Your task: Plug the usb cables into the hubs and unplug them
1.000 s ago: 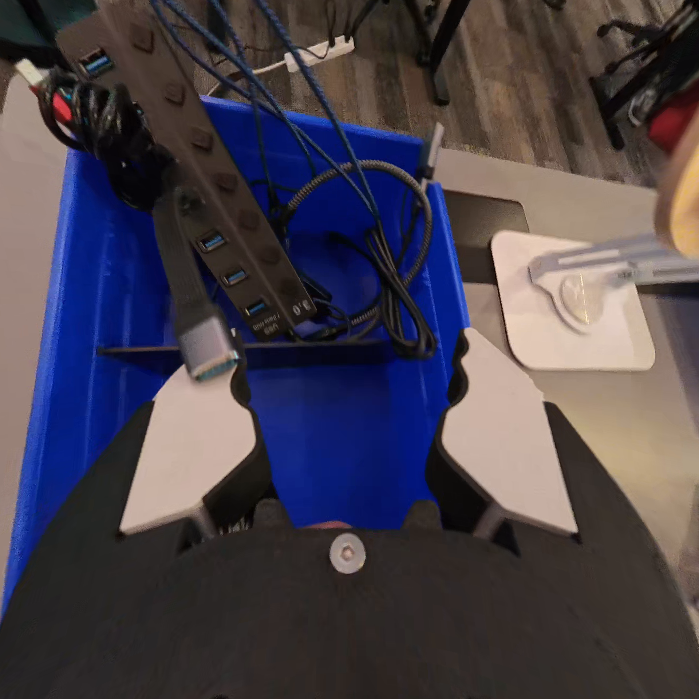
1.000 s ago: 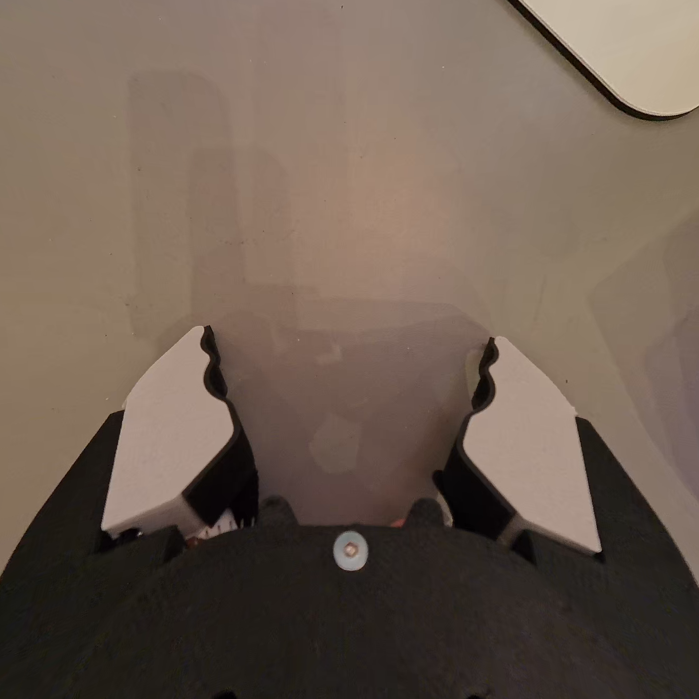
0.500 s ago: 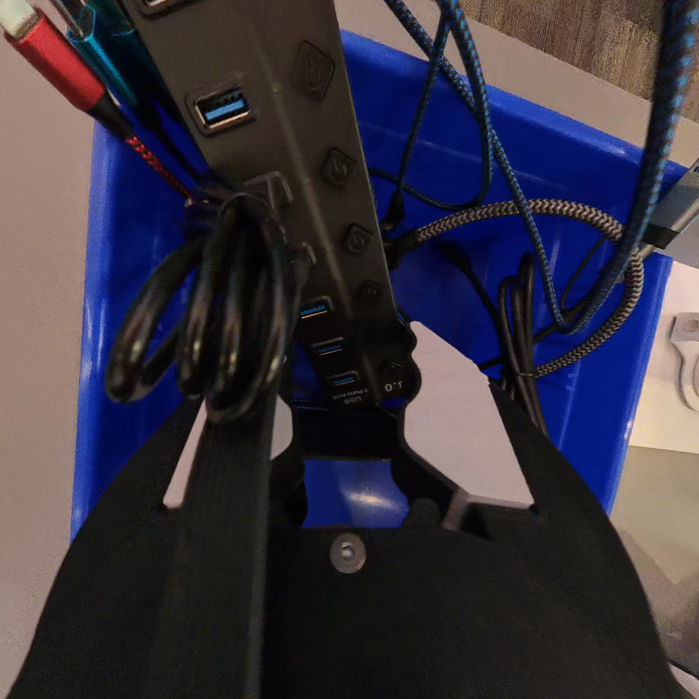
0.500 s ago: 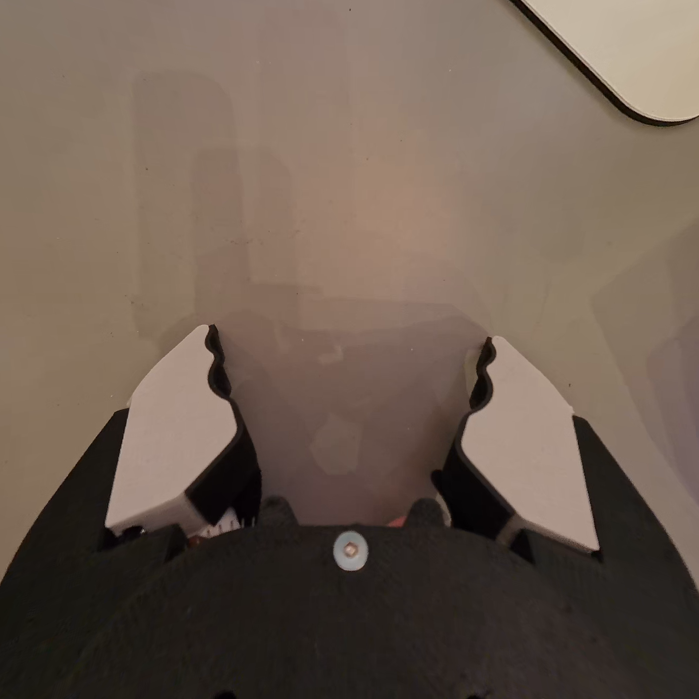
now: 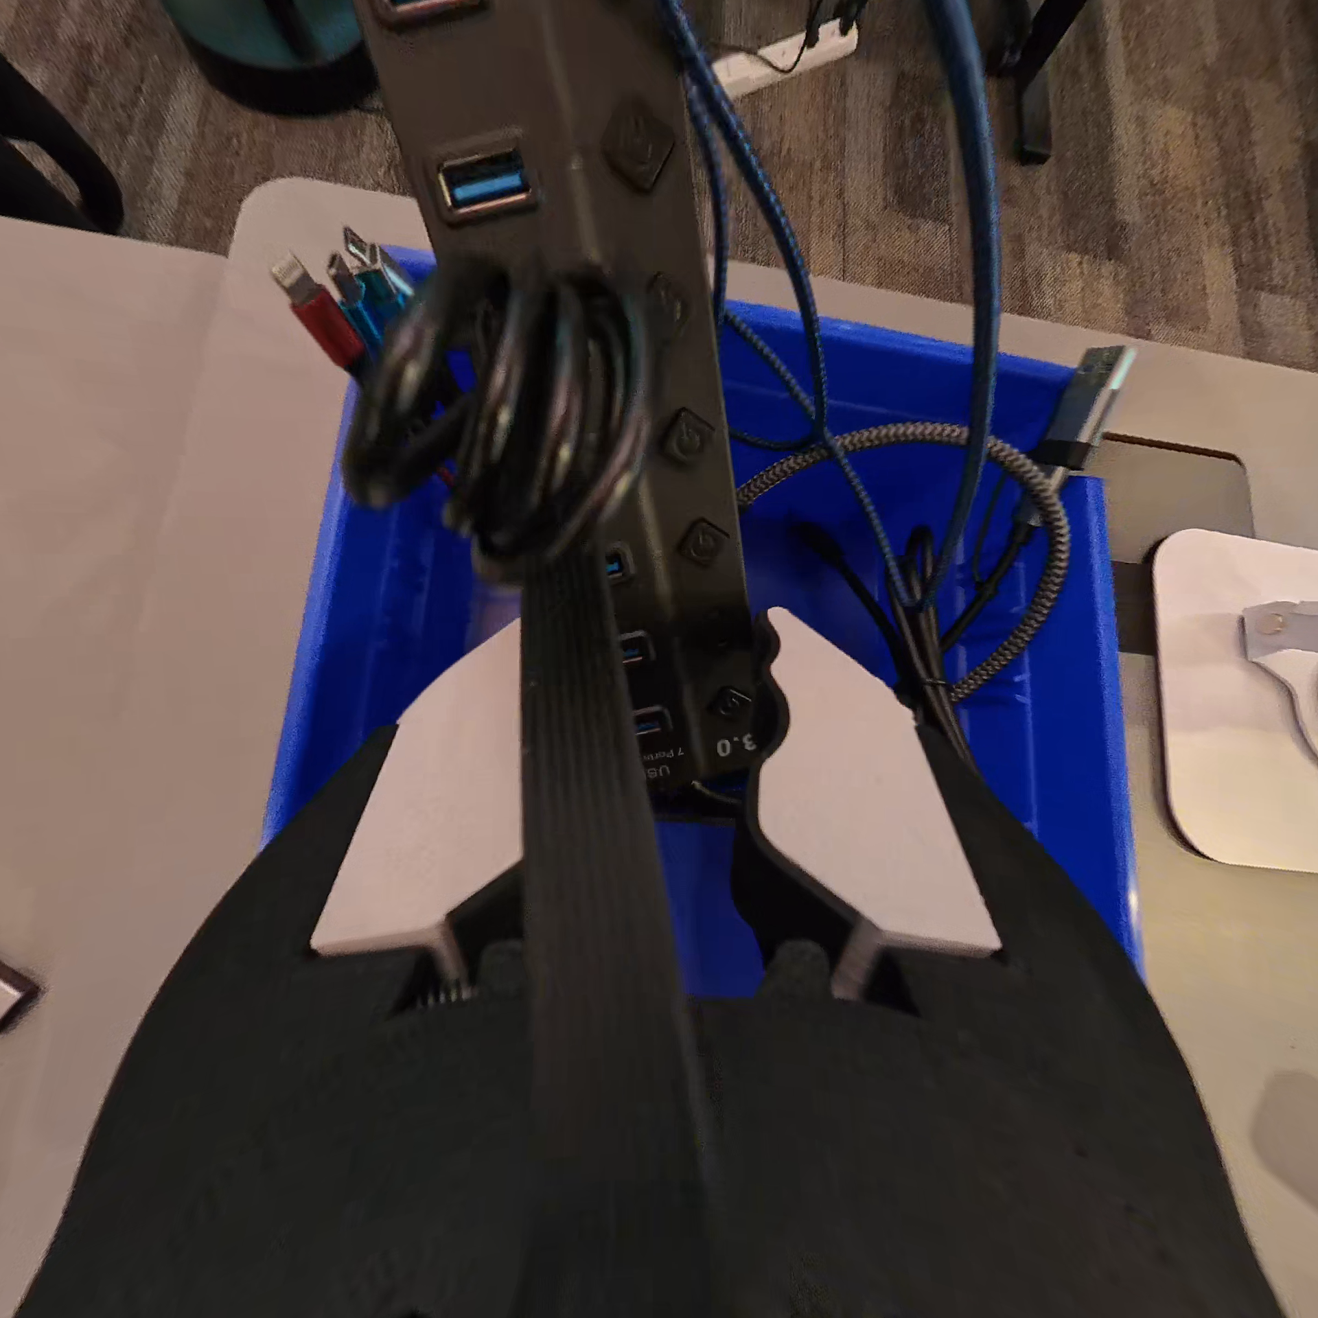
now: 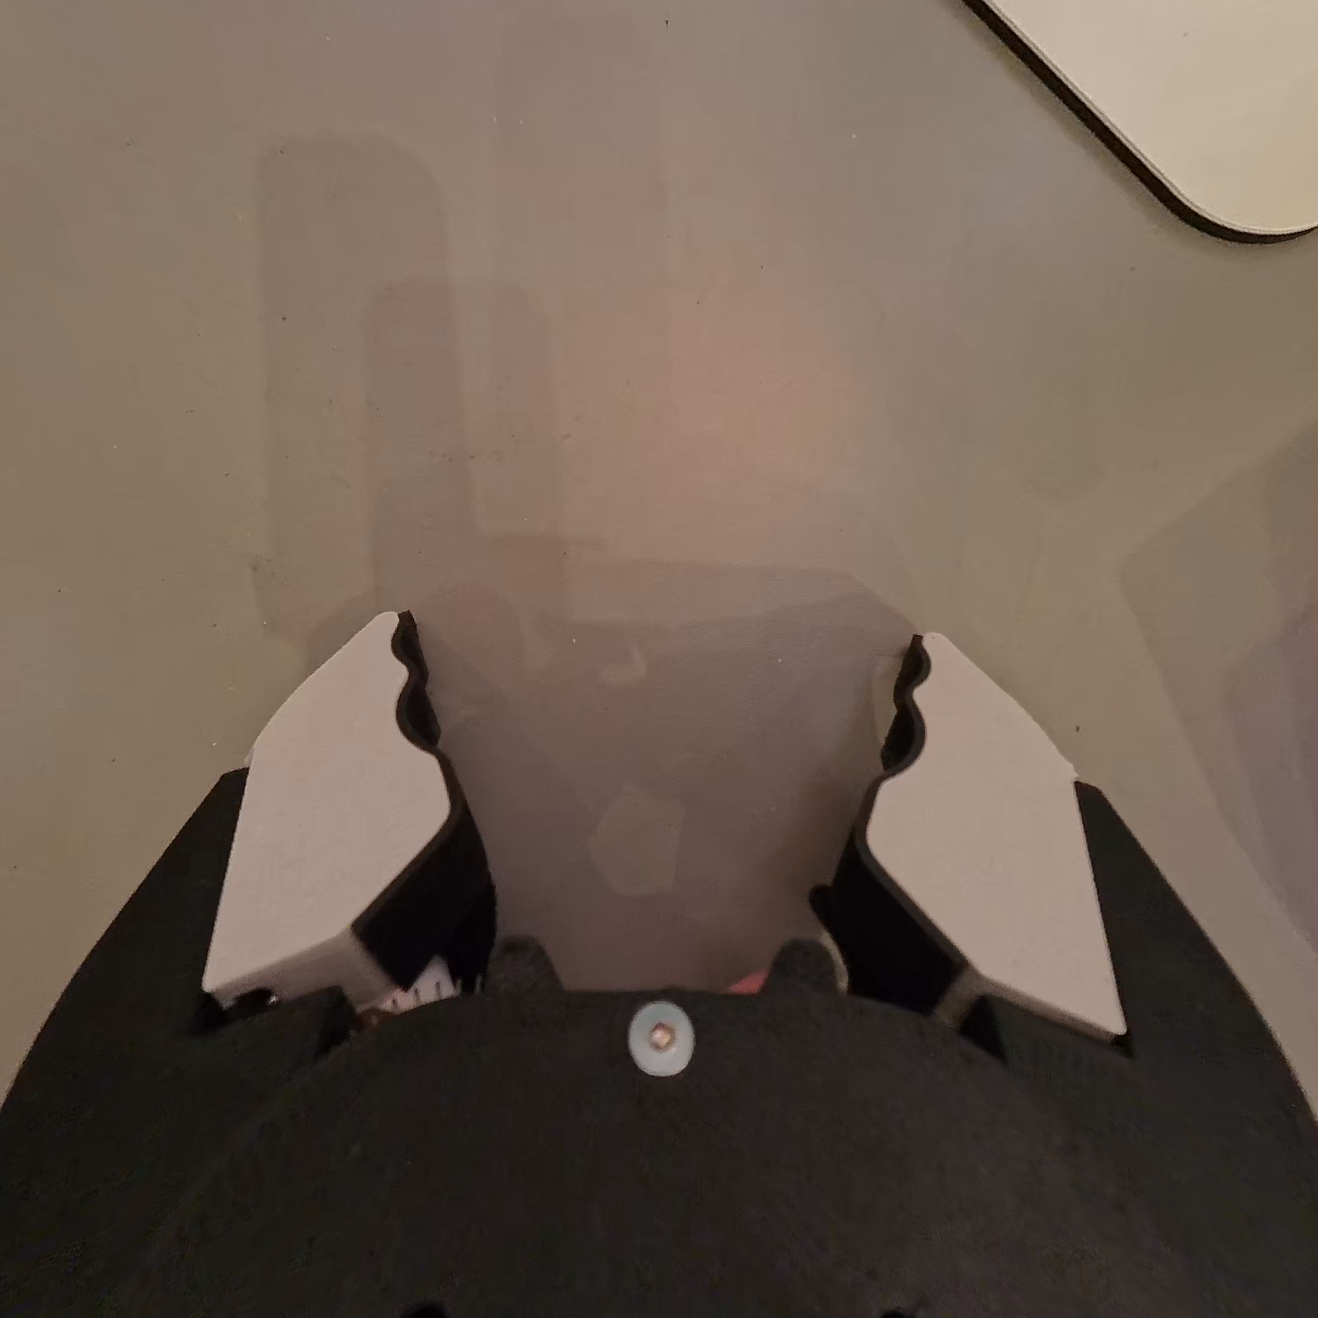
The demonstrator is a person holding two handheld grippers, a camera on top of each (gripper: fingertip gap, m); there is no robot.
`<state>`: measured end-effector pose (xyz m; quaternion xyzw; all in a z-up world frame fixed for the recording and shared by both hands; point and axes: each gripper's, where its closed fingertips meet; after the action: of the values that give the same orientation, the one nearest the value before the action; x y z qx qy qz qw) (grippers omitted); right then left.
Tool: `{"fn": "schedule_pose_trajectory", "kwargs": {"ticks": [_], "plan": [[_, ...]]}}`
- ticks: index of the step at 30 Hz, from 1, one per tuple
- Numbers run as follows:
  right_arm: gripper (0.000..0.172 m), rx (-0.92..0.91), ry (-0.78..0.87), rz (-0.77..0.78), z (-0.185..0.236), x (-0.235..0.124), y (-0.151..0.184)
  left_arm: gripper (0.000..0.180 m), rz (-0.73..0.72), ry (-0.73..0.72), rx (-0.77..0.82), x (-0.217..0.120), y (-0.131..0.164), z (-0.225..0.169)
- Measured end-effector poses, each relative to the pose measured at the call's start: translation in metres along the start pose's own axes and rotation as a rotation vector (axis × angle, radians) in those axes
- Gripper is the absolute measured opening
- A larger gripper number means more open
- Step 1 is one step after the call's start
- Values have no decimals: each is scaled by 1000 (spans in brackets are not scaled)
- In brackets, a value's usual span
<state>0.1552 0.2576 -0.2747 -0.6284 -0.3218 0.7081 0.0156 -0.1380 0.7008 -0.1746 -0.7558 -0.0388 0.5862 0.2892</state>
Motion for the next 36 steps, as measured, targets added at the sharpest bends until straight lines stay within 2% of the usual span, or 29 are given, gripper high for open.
{"fn": "schedule_pose_trajectory", "kwargs": {"ticks": [4,9,17,27,33,36], "plan": [[122,0,0,0,0,0,0,52,-114,7,11,-30,-8,-3],[122,1,0,0,0,0,0,50,-267,2,72,-85,-18,-5],[121,-3,-8,-1,0,-1,0,48,-414,1,156,-169,-19,-20],[121,7,-36,-31,1,-5,-2,43,-504,24,269,-221,40,-52],[117,69,-142,-166,10,-27,-23,43,-500,84,407,-227,92,-104],[116,85,-277,-271,31,-48,-50,43,-484,135,475,-218,127,-143]]}}
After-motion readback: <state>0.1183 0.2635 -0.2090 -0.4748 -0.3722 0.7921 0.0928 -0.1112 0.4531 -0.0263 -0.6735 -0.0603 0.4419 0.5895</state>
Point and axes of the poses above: each gripper's, where its closed fingertips meet, x out along the fingers, y out of its underside, z = x × y across the jaws, and after that the axes turned 14 degrees about z, right-handed
